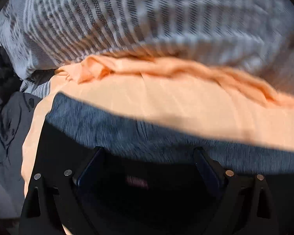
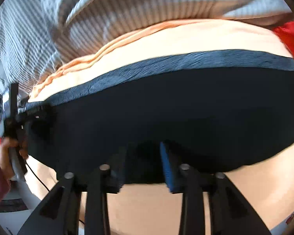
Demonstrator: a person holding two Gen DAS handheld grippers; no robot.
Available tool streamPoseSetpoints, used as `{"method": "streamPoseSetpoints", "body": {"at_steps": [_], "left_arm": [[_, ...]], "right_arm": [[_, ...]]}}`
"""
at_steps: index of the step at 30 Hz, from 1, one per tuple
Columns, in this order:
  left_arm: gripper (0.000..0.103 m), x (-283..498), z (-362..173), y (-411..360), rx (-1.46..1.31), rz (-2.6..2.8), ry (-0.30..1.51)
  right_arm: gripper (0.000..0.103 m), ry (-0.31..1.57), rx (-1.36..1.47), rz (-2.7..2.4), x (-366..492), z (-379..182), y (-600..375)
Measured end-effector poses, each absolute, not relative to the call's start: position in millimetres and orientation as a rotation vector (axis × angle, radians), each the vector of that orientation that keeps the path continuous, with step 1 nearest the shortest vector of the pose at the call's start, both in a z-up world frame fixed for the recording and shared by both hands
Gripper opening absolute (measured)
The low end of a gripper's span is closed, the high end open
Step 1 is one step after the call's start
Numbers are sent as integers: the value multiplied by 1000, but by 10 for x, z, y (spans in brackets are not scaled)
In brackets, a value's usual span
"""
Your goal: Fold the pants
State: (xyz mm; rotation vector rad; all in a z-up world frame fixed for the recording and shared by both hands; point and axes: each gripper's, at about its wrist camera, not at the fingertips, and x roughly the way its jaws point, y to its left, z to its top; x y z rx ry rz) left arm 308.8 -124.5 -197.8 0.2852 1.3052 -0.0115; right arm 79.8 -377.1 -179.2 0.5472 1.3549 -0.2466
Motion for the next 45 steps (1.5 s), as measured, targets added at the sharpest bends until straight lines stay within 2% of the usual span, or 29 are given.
{"method": "streamPoseSetpoints", "body": {"at_steps": [7, 11, 15, 16, 18, 20, 25, 29, 34, 37, 41, 45], "left_arm": [[94, 3399, -1683, -746, 285, 67, 1262], [94, 3175, -1433, -549, 328, -3, 1236], [94, 3206, -1704, -364, 394, 4, 1251], [94, 3201, -1800, -409, 396, 20, 1263], [94, 3295, -1959, -334, 350, 51, 1268], [100, 3328, -1981, -314, 311, 85, 1254], [100, 3345, -1863, -336, 327, 76, 1274], [100, 2939, -1522, -507, 304, -73, 1260], [100, 2455, -1636, -724, 359, -184, 1289], [101, 2308, -1904, -712, 362, -180, 1336], [102, 2274, -1900, -656, 312, -193, 1294], [102, 2311, -1909, -657, 310, -197, 1307]], "right_arm": [[43, 1355, 506, -272, 845, -1808, -3741], [55, 1362, 494, -267, 939, -1842, -3654], [69, 1382, 421, -265, 1042, -1879, -3488], [70, 1394, 390, -268, 1067, -1885, -3444], [70, 1412, 362, -279, 1099, -1868, -3402], [70, 1410, 413, -258, 1105, -1786, -3373], [70, 1338, 623, -84, 1031, -1591, -3111], [70, 1386, 791, 29, 919, -1821, -2775], [70, 1424, 877, 53, 863, -2150, -2452], [64, 1408, 945, 42, 874, -2271, -2401], [59, 1354, 989, 25, 897, -2274, -2428], [49, 1351, 1028, 29, 801, -2239, -2476]]}}
